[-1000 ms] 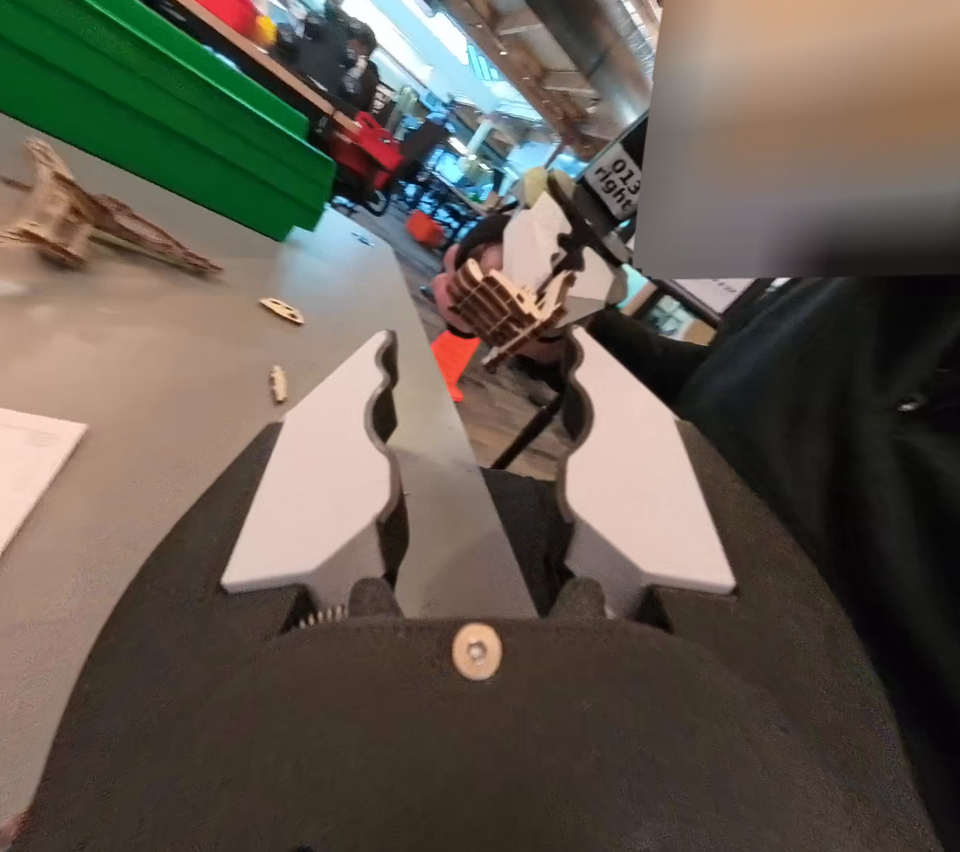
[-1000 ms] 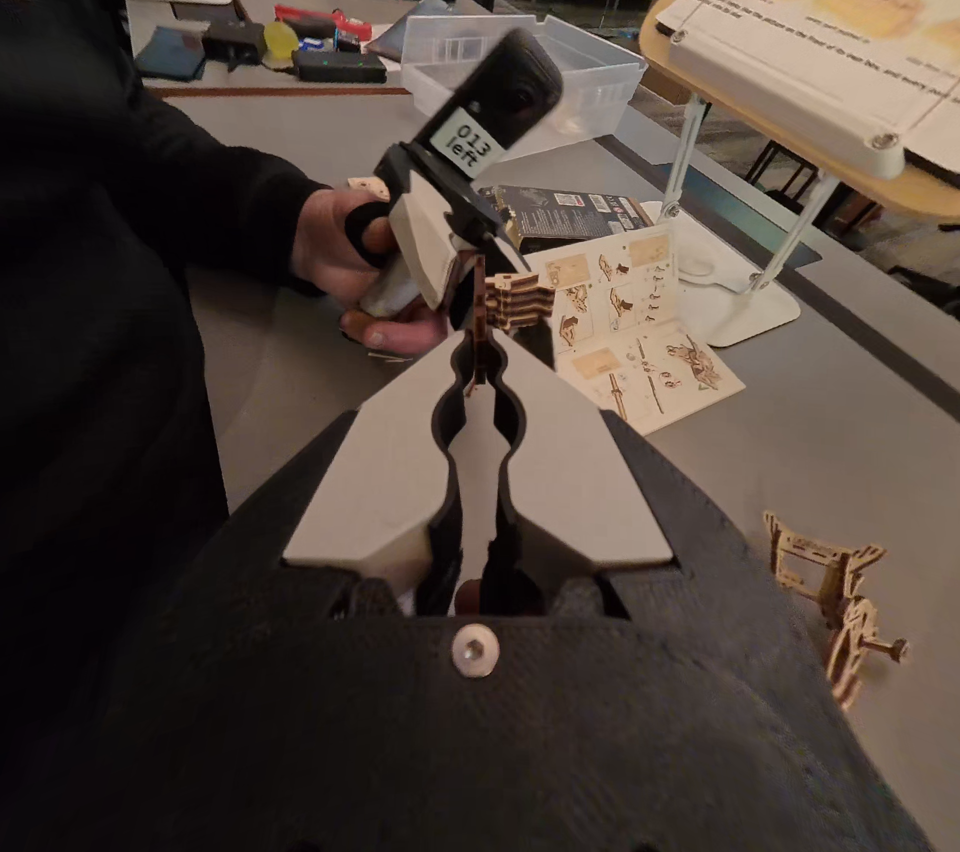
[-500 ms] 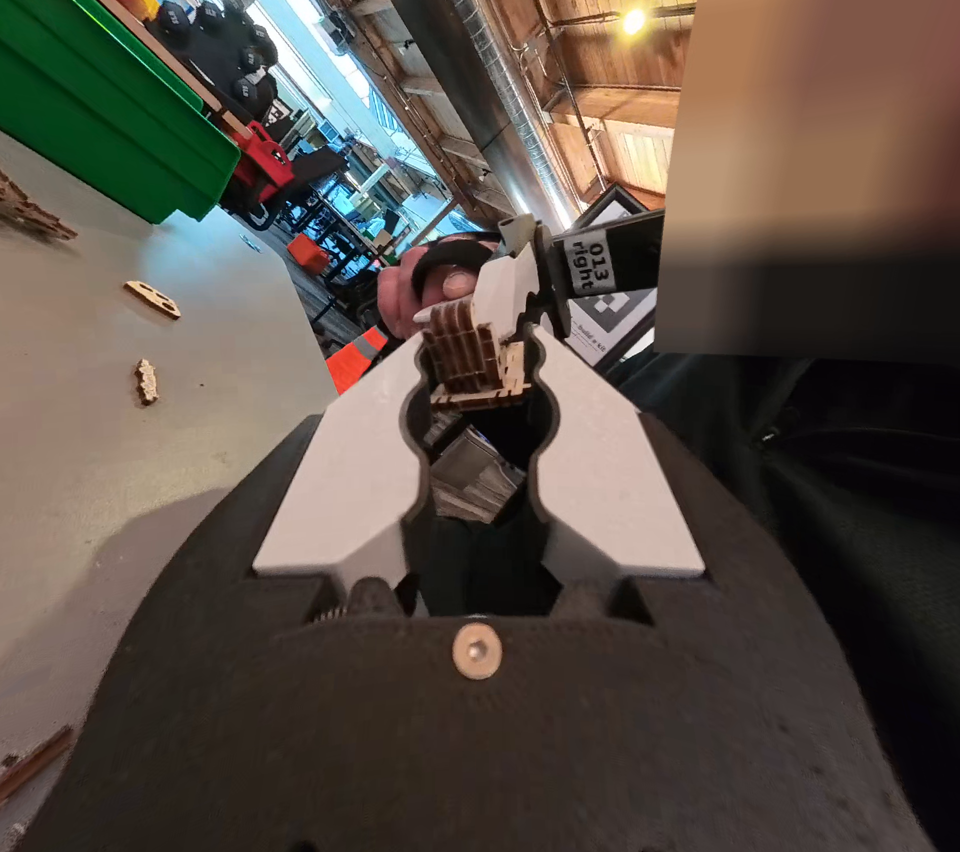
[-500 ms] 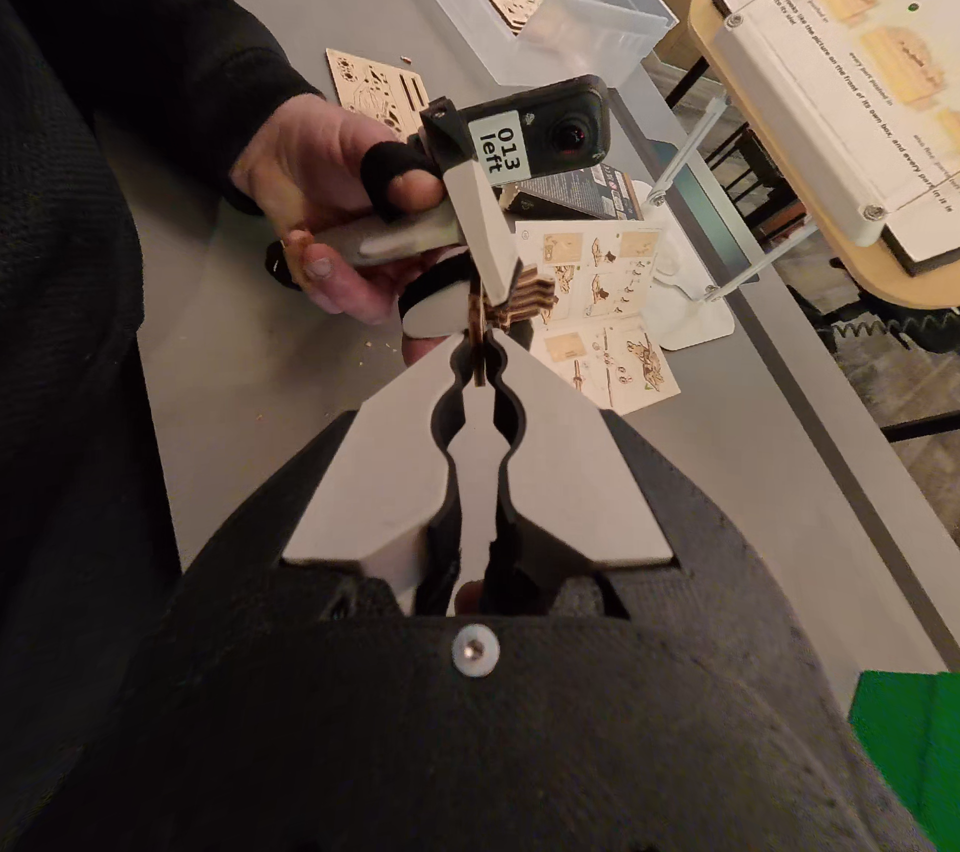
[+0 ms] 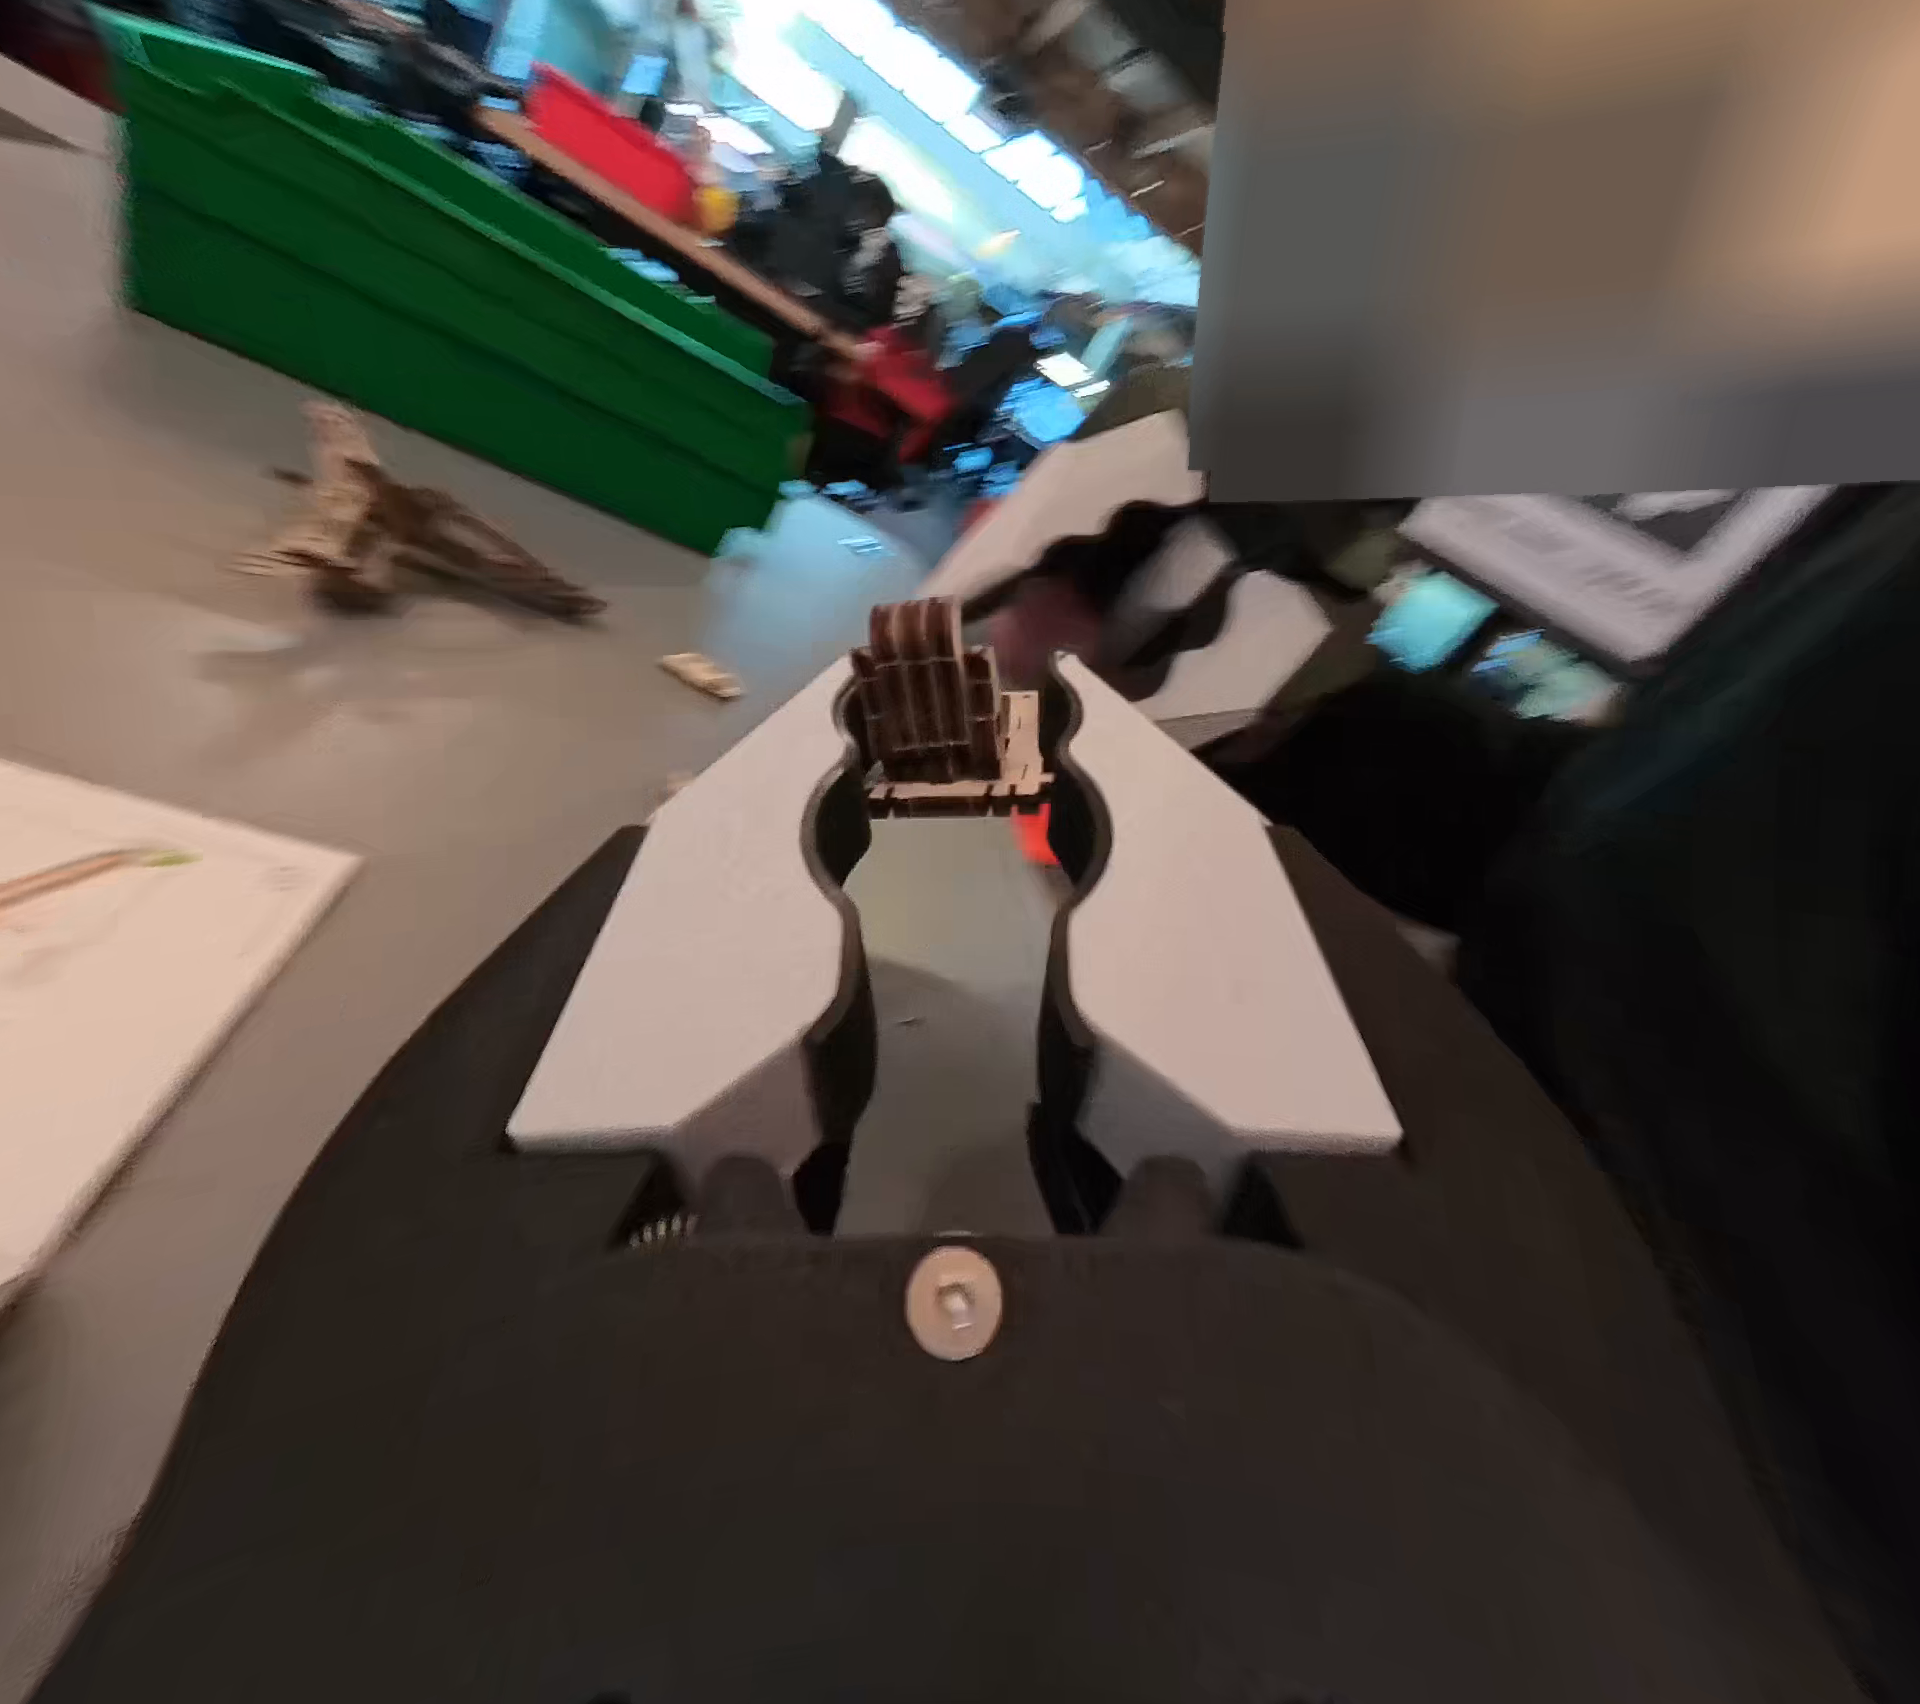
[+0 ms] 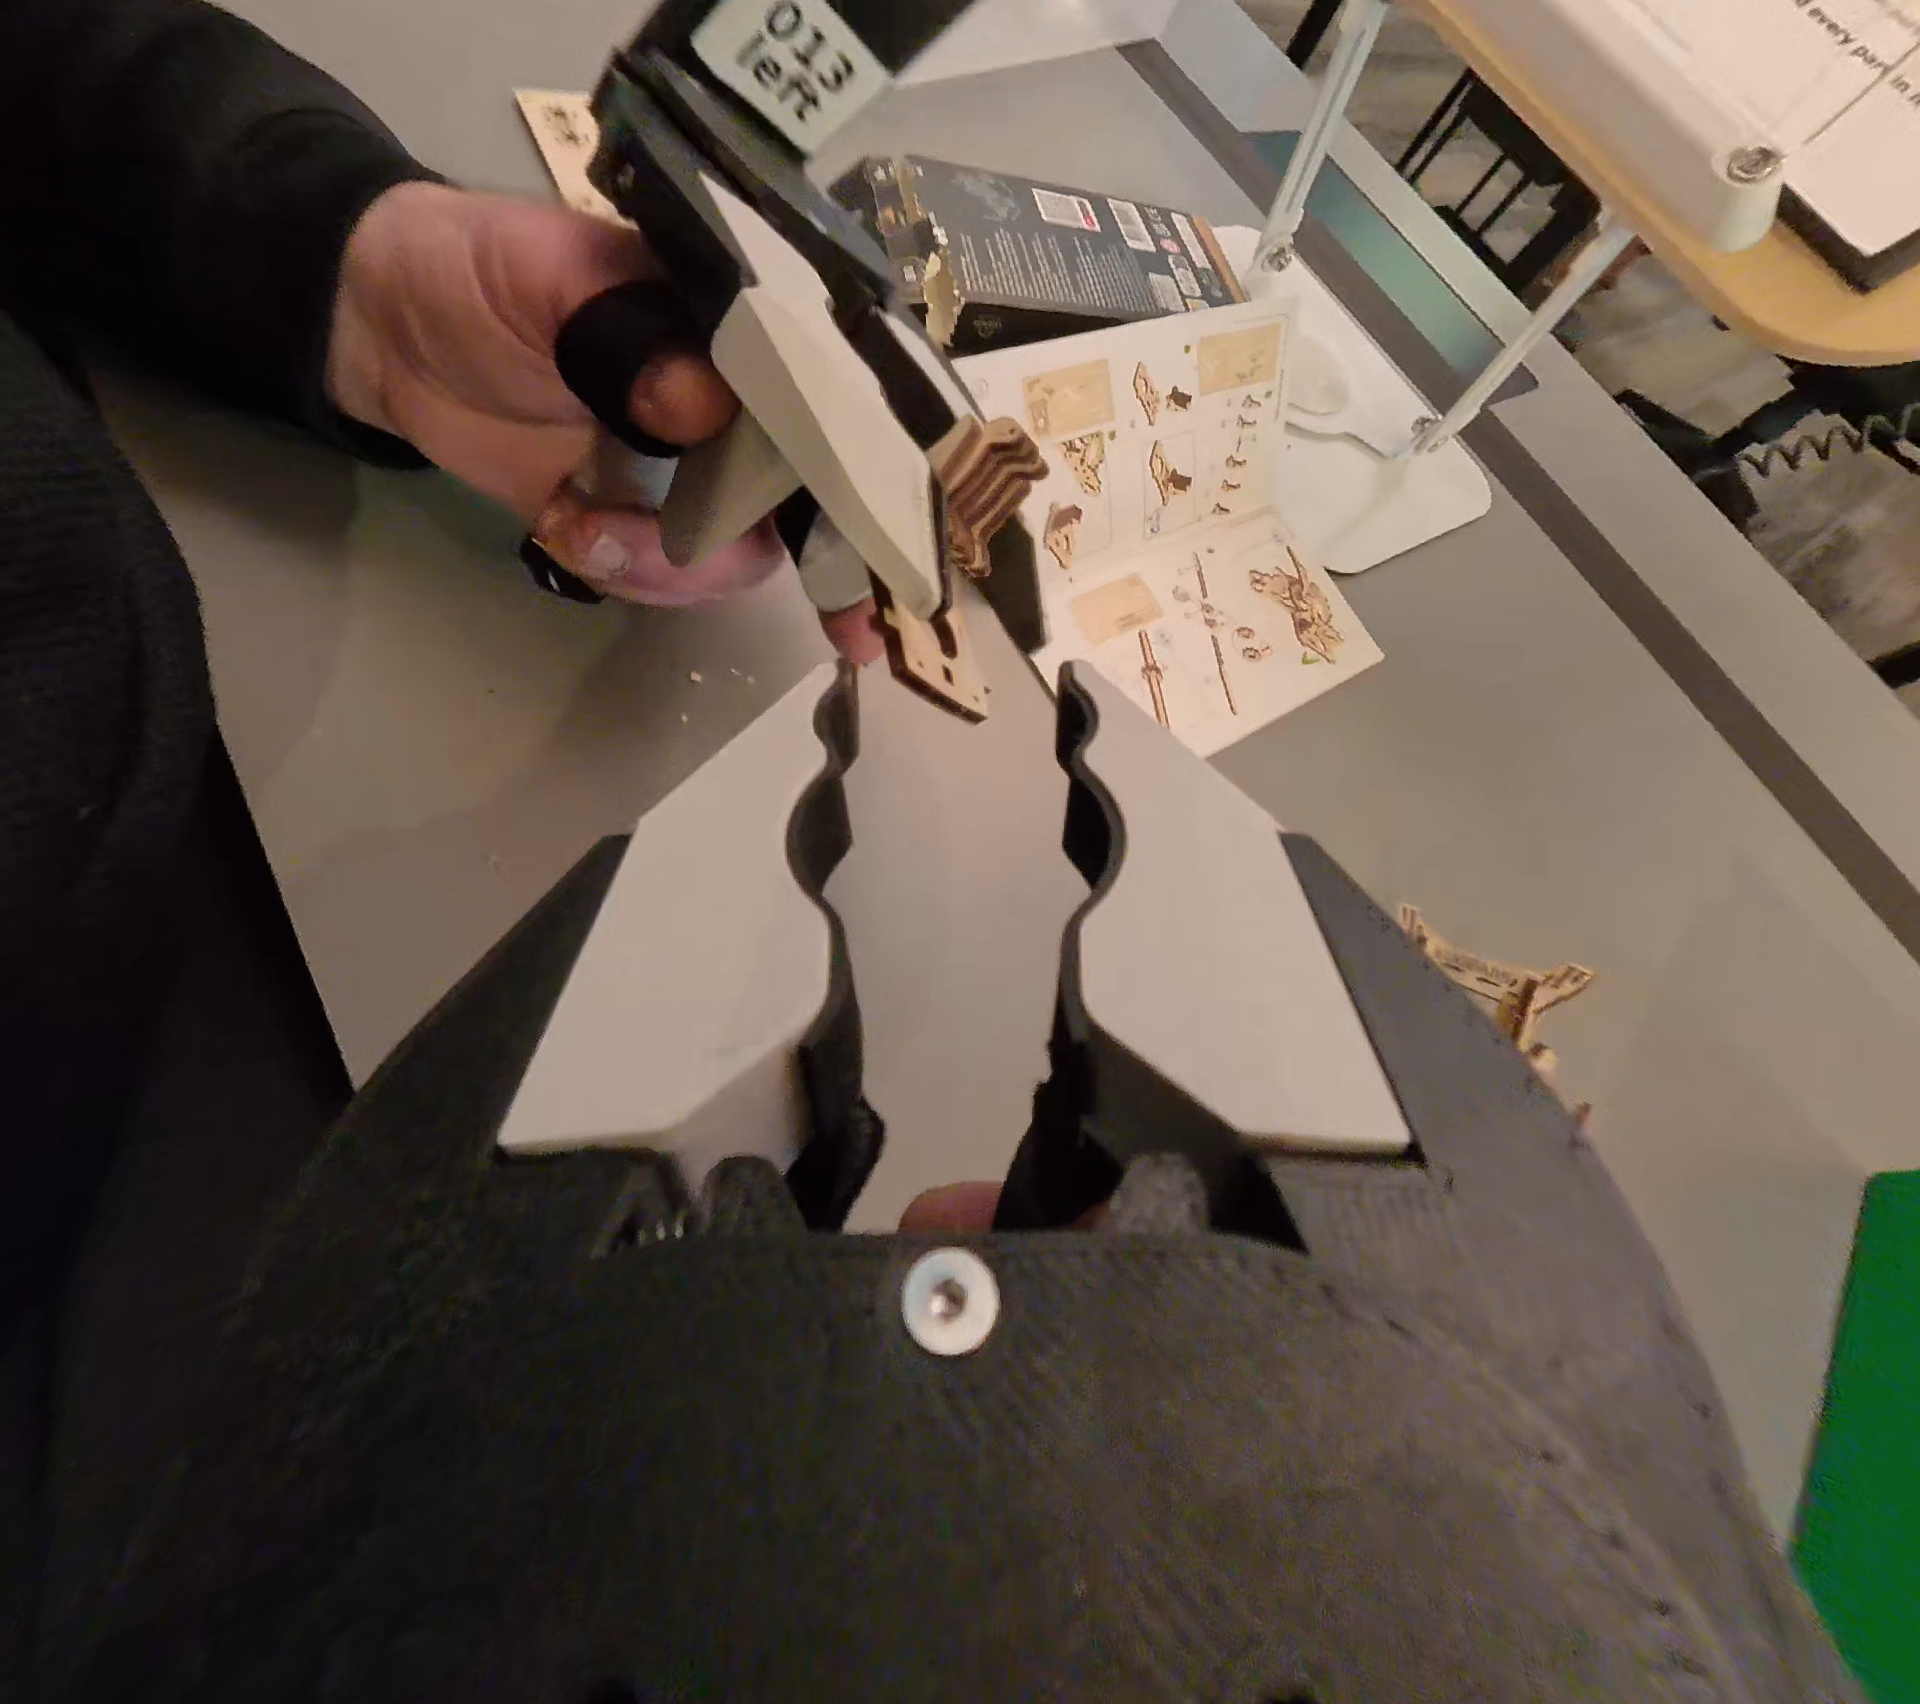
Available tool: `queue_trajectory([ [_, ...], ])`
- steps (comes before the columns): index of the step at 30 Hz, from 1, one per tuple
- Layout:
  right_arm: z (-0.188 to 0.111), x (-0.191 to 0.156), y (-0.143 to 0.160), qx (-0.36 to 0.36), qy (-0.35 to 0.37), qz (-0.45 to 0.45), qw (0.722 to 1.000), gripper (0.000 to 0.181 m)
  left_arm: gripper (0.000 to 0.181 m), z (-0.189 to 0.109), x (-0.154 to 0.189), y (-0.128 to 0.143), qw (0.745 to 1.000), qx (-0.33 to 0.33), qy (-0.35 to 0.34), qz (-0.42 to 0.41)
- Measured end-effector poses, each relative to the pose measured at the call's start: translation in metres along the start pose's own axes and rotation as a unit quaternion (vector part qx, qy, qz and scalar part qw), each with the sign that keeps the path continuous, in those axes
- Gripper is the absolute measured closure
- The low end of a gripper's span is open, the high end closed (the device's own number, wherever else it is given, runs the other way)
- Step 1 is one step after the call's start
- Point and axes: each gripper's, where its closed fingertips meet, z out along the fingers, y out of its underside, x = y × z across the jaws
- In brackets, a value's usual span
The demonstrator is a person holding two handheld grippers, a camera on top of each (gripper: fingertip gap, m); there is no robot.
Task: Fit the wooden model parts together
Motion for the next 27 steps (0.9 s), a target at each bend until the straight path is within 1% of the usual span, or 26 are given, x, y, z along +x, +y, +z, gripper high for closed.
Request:
queue_trajectory([
  [2, 0.001, 0.000, 0.004, -0.020, 0.011, -0.025, 0.999, 0.152, 0.153, 0.002, -0.003, 0.005, 0.999, -0.021, -0.026, 0.034],
  [4, 0.004, 0.000, 0.009, -0.049, 0.028, -0.063, 0.996, 0.155, 0.153, 0.004, -0.008, 0.011, 0.995, -0.045, -0.063, 0.062],
  [6, 0.007, 0.000, 0.013, -0.079, 0.041, -0.091, 0.992, 0.158, 0.153, 0.004, -0.011, 0.013, 0.992, -0.059, -0.085, 0.075],
  [8, 0.010, -0.002, 0.018, -0.104, 0.049, -0.119, 0.986, 0.168, 0.153, 0.003, -0.015, 0.014, 0.990, -0.067, -0.098, 0.082],
  [12, 0.012, -0.001, 0.021, -0.124, 0.061, -0.142, 0.980, 0.167, 0.153, 0.003, -0.018, 0.018, 0.991, -0.066, -0.107, 0.048],
  [15, 0.013, 0.000, 0.021, -0.142, 0.074, -0.165, 0.973, 0.164, 0.153, 0.002, -0.019, 0.017, 0.993, -0.048, -0.104, 0.007],
  [19, 0.016, 0.002, 0.024, -0.165, 0.095, -0.197, 0.962, 0.168, 0.153, 0.002, -0.020, 0.019, 0.994, -0.044, -0.101, -0.017],
  [27, 0.013, 0.006, 0.019, -0.150, 0.113, -0.198, 0.962, 0.174, 0.155, 0.003, -0.015, 0.015, 0.996, -0.027, -0.075, -0.040],
])
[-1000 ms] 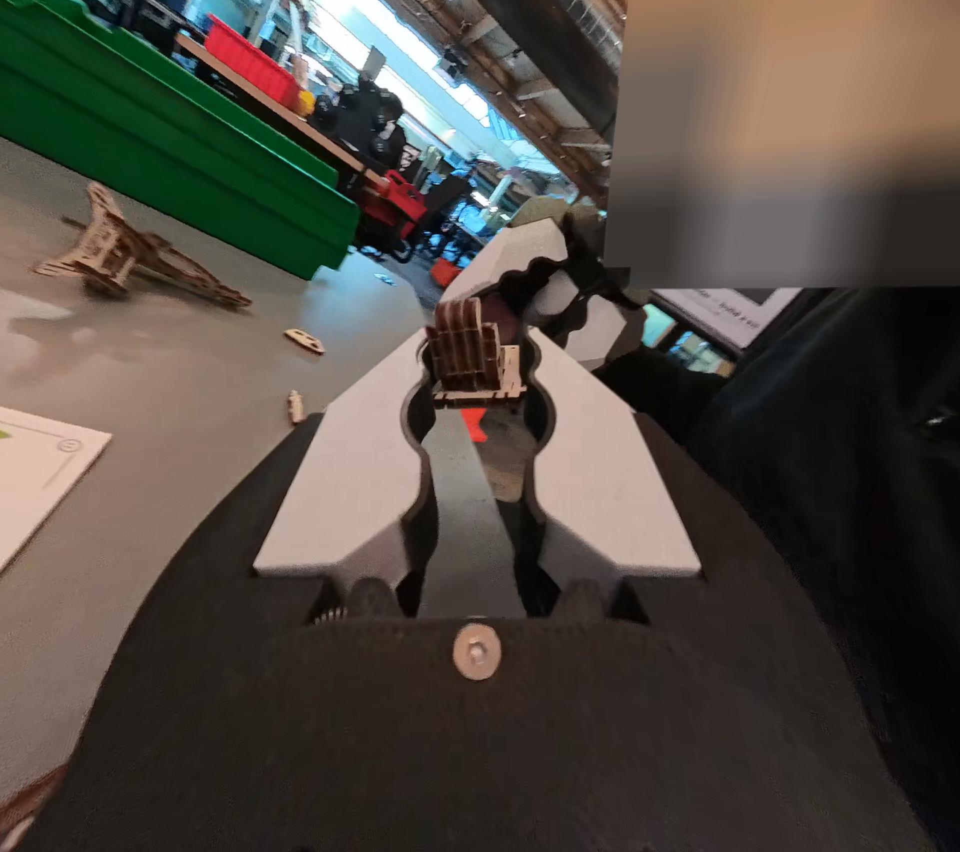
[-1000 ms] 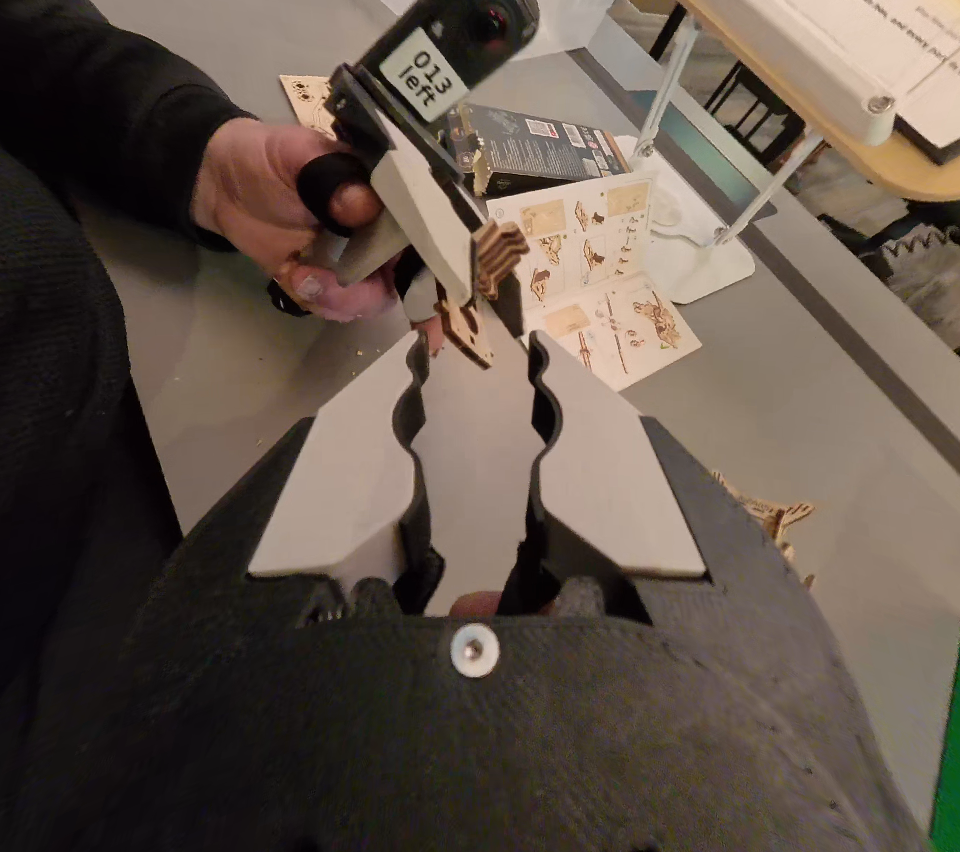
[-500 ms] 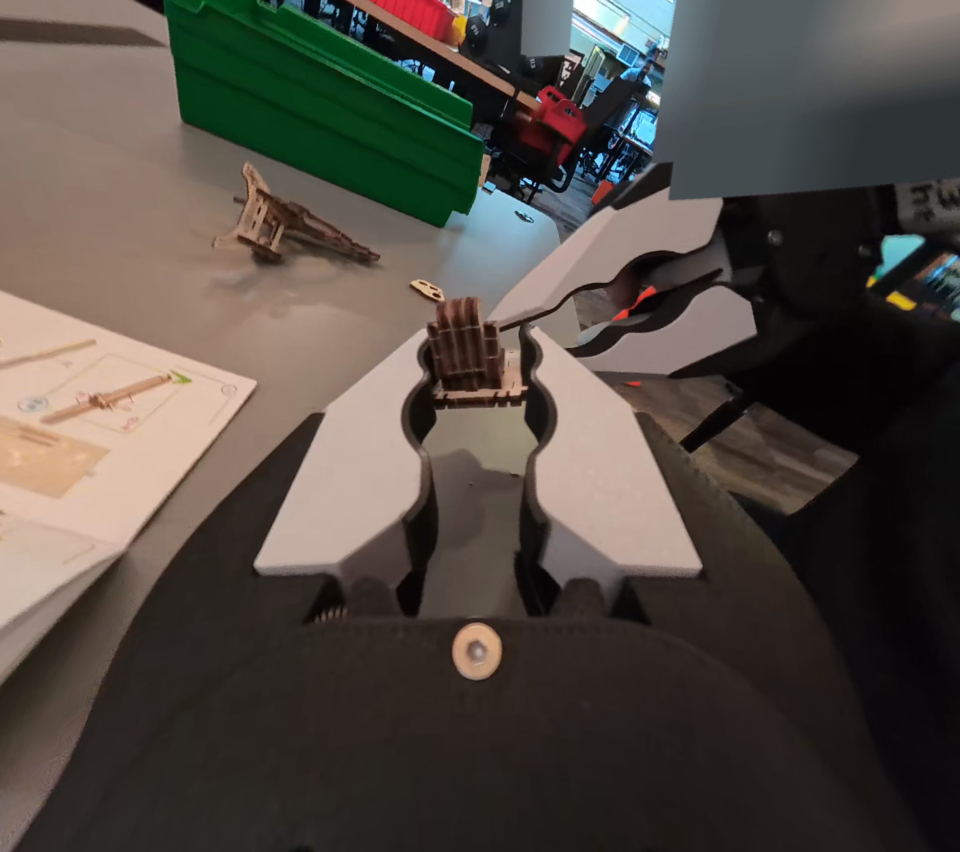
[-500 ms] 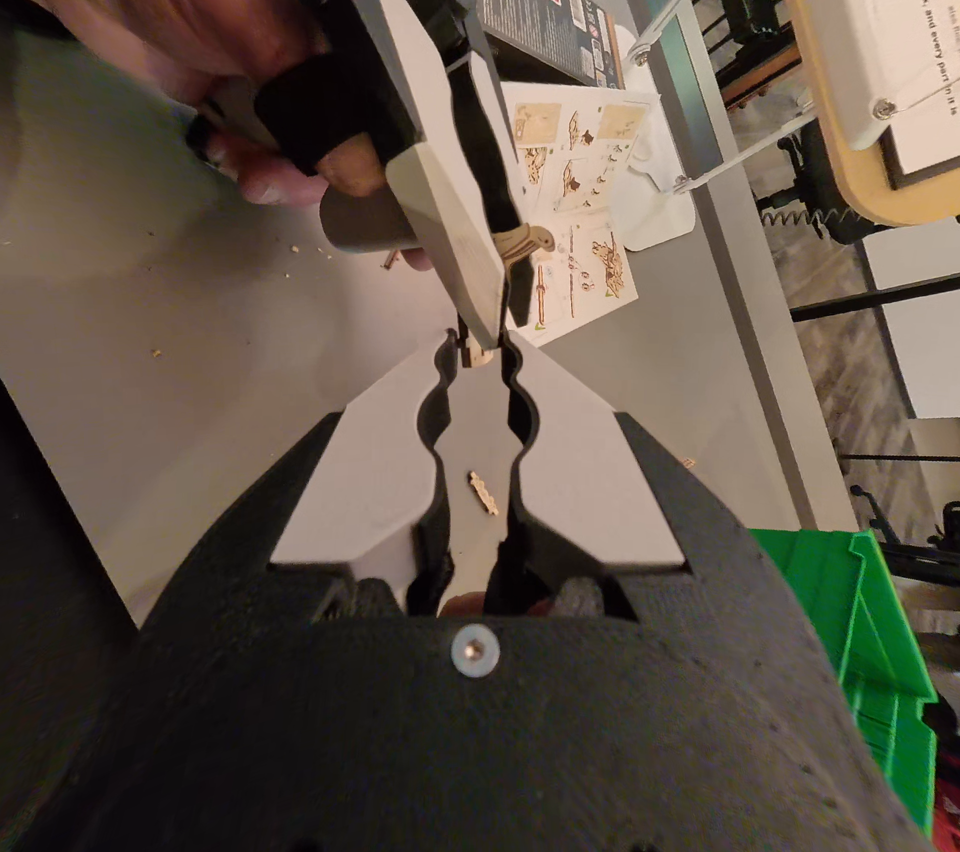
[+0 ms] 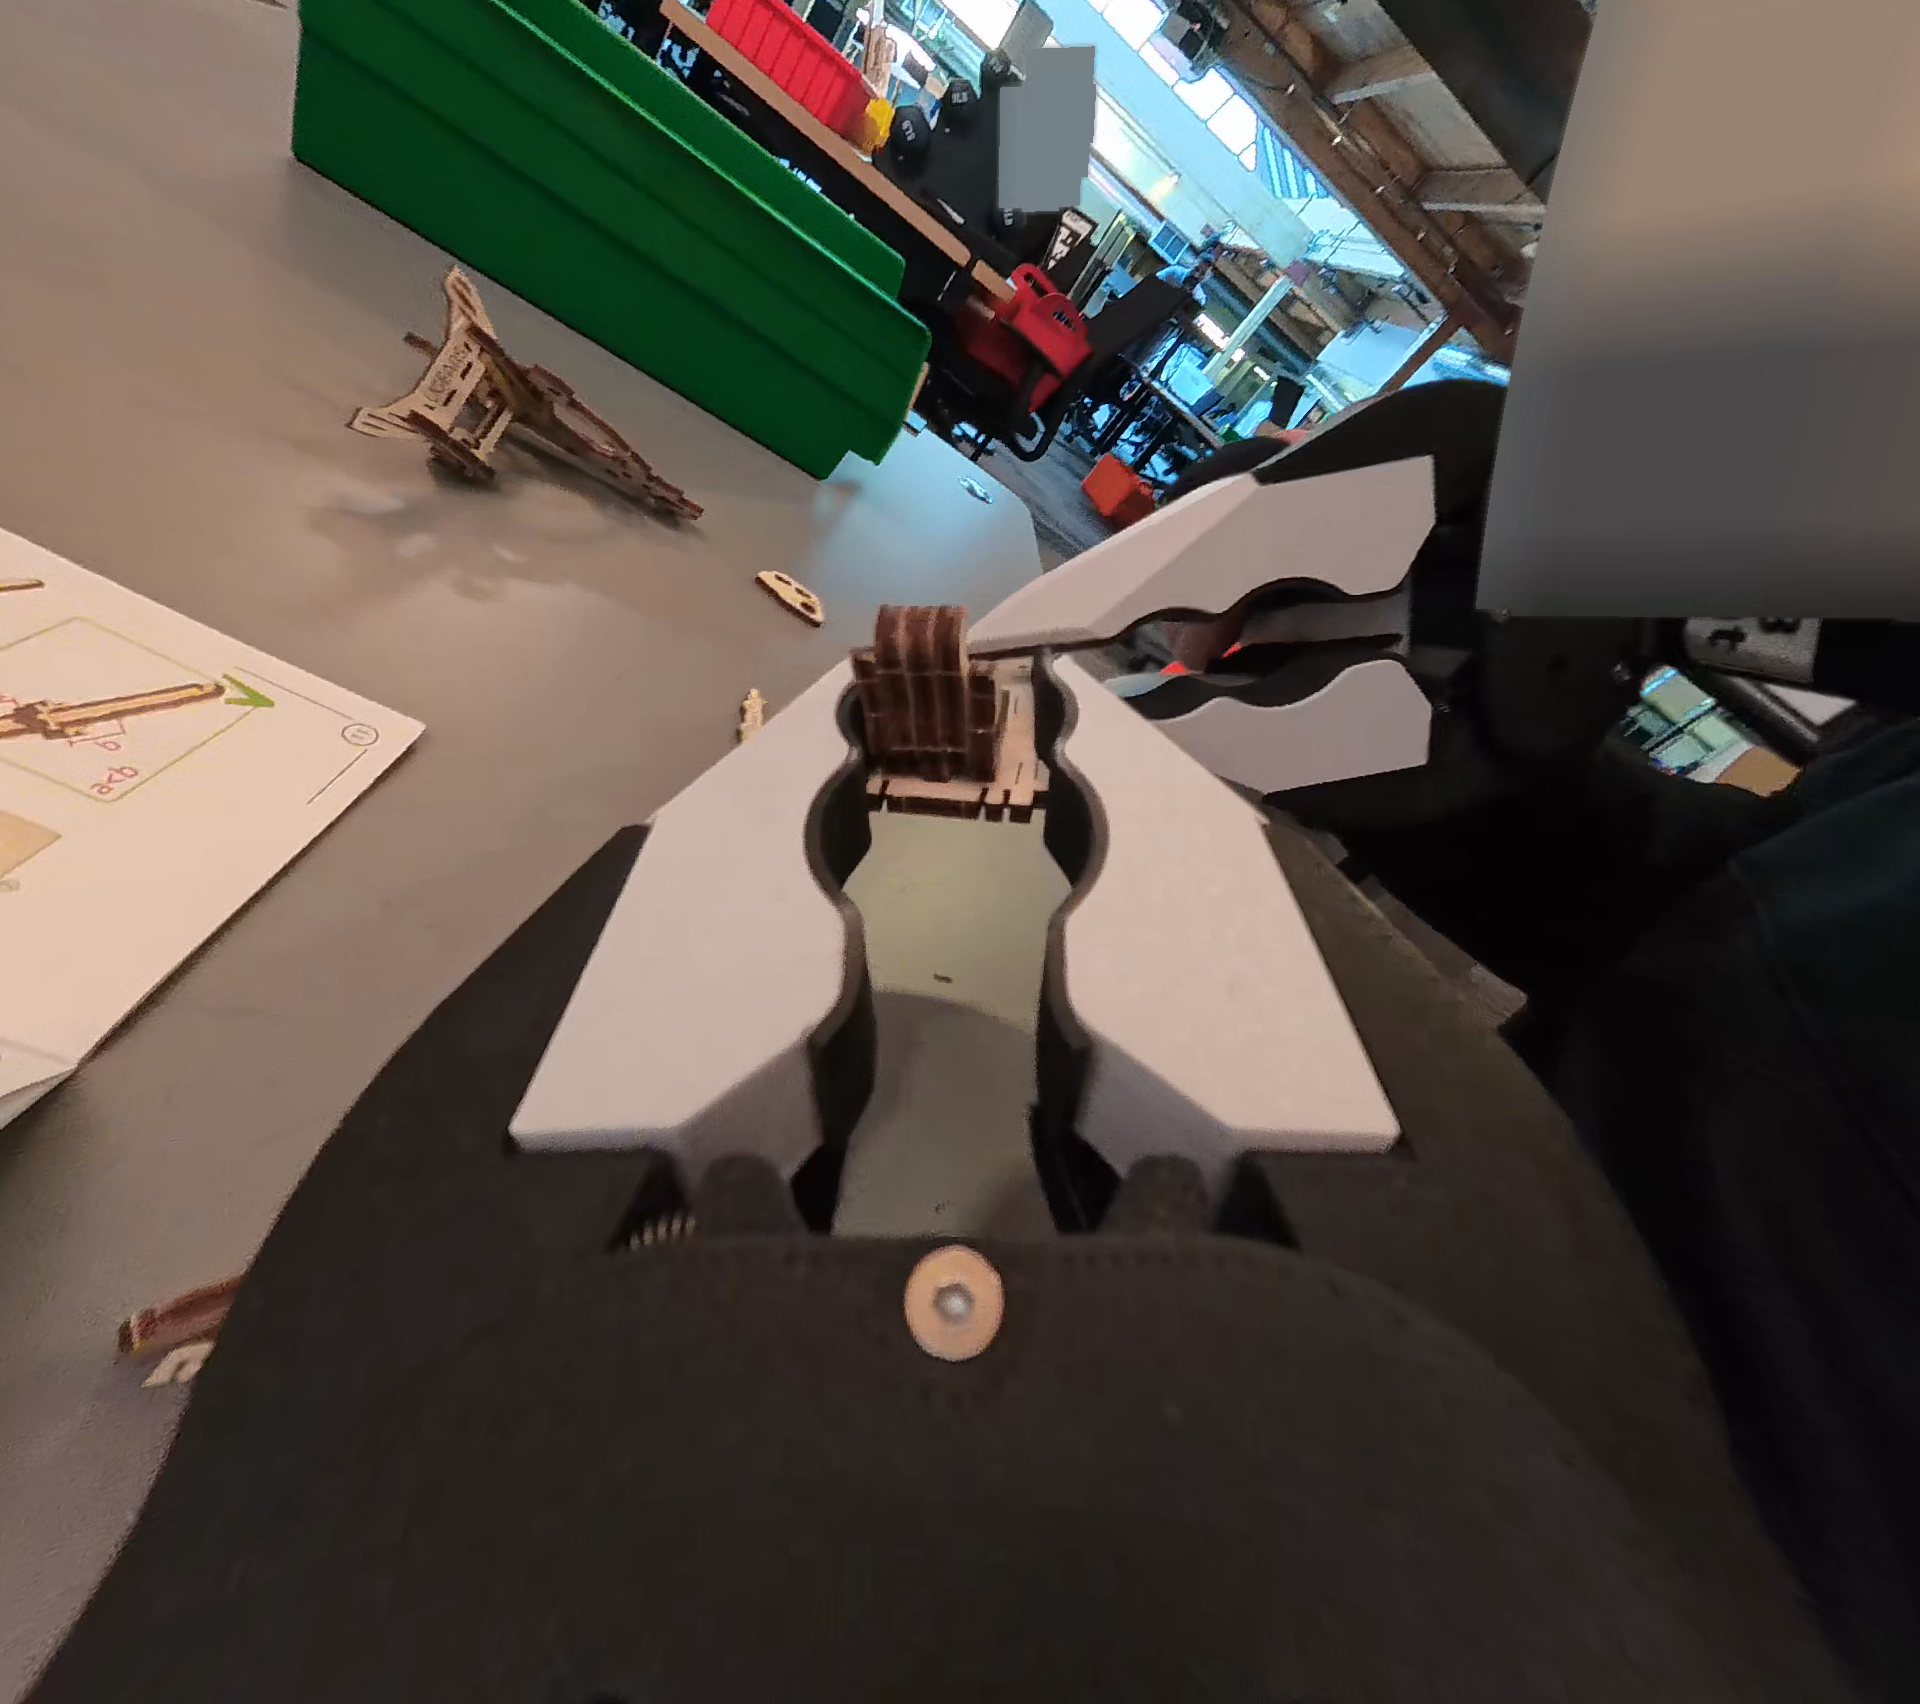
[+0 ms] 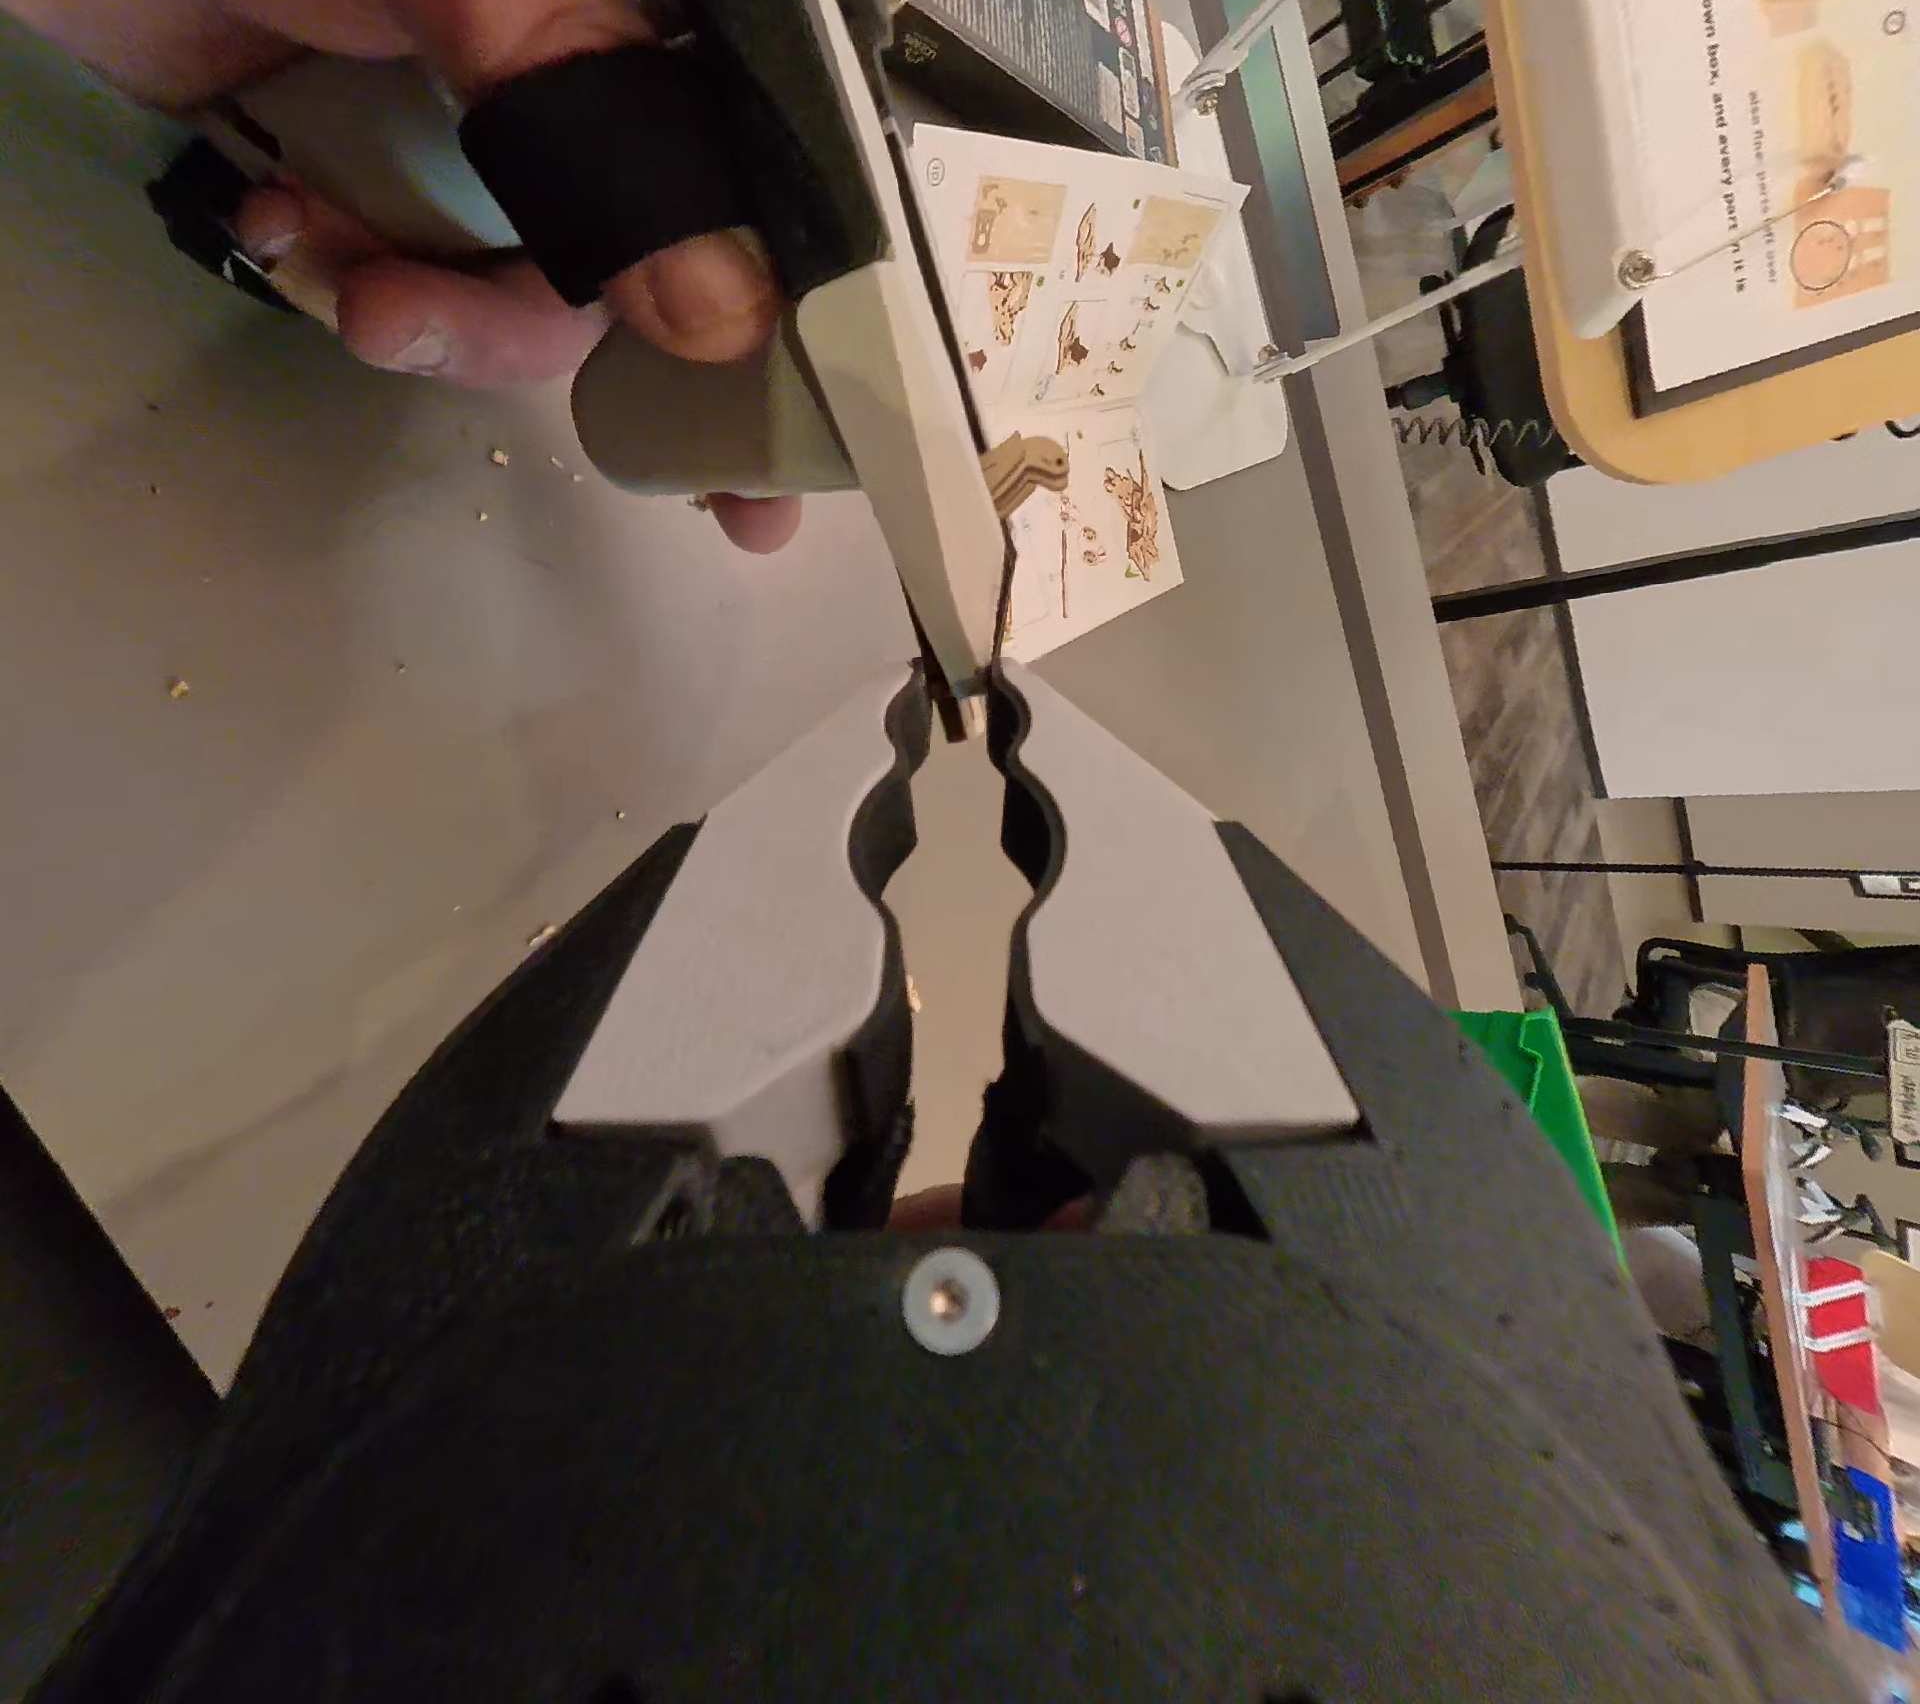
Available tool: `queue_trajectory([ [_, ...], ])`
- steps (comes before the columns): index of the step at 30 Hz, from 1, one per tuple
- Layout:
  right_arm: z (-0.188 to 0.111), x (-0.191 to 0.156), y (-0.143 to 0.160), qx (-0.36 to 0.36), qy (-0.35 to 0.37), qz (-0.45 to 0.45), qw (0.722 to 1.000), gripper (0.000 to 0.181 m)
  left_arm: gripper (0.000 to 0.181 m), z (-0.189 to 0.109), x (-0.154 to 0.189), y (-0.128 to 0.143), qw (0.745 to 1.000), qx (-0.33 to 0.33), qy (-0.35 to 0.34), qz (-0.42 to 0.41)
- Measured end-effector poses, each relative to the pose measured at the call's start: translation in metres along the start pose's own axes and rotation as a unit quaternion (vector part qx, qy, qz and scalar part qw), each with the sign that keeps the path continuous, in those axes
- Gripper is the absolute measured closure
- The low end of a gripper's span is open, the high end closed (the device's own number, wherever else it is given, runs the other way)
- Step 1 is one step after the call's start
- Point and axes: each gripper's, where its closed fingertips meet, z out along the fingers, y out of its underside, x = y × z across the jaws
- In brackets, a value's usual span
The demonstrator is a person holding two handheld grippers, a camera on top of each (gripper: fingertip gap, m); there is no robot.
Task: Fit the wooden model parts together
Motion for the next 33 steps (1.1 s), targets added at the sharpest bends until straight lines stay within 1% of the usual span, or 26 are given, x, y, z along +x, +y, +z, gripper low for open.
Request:
queue_trajectory([
  [5, -0.003, 0.002, -0.003, 0.016, -0.001, 0.016, 1.000, 0.174, 0.155, 0.000, 0.004, -0.002, 0.999, 0.009, 0.026, -0.022],
  [11, -0.006, 0.002, -0.005, 0.057, -0.027, 0.067, 0.996, 0.174, 0.154, 0.002, 0.009, -0.002, 0.995, 0.008, 0.070, -0.071],
  [13, -0.007, 0.002, -0.005, 0.061, -0.032, 0.075, 0.995, 0.176, 0.148, 0.001, 0.011, -0.005, 0.992, 0.014, 0.086, -0.090],
  [14, -0.006, 0.001, -0.003, 0.054, -0.032, 0.070, 0.996, 0.177, 0.148, 0.000, 0.012, -0.006, 0.991, 0.016, 0.090, -0.096],
  [20, -0.004, -0.003, 0.002, 0.046, -0.041, 0.066, 0.996, 0.178, 0.142, 0.001, 0.012, -0.003, 0.991, 0.006, 0.094, -0.098],
  [22, -0.003, -0.004, 0.005, 0.039, -0.042, 0.064, 0.996, 0.178, 0.148, 0.002, 0.009, -0.001, 0.992, 0.003, 0.083, -0.091],
  [24, -0.002, -0.005, 0.007, 0.033, -0.045, 0.063, 0.996, 0.178, 0.148, 0.003, 0.008, 0.001, 0.994, -0.002, 0.075, -0.082],
  [28, -0.001, -0.005, 0.010, 0.022, -0.046, 0.068, 0.996, 0.178, 0.142, 0.004, 0.011, -0.001, 0.993, -0.002, 0.084, -0.077],
  [30, -0.002, -0.004, 0.010, 0.021, -0.046, 0.064, 0.997, 0.179, 0.135, 0.005, 0.016, -0.002, 0.992, 0.003, 0.097, -0.077],
  [33, -0.005, -0.001, 0.010, 0.021, -0.044, 0.065, 0.997, 0.179, 0.128, 0.005, 0.019, -0.007, 0.993, 0.011, 0.102, -0.059],
])
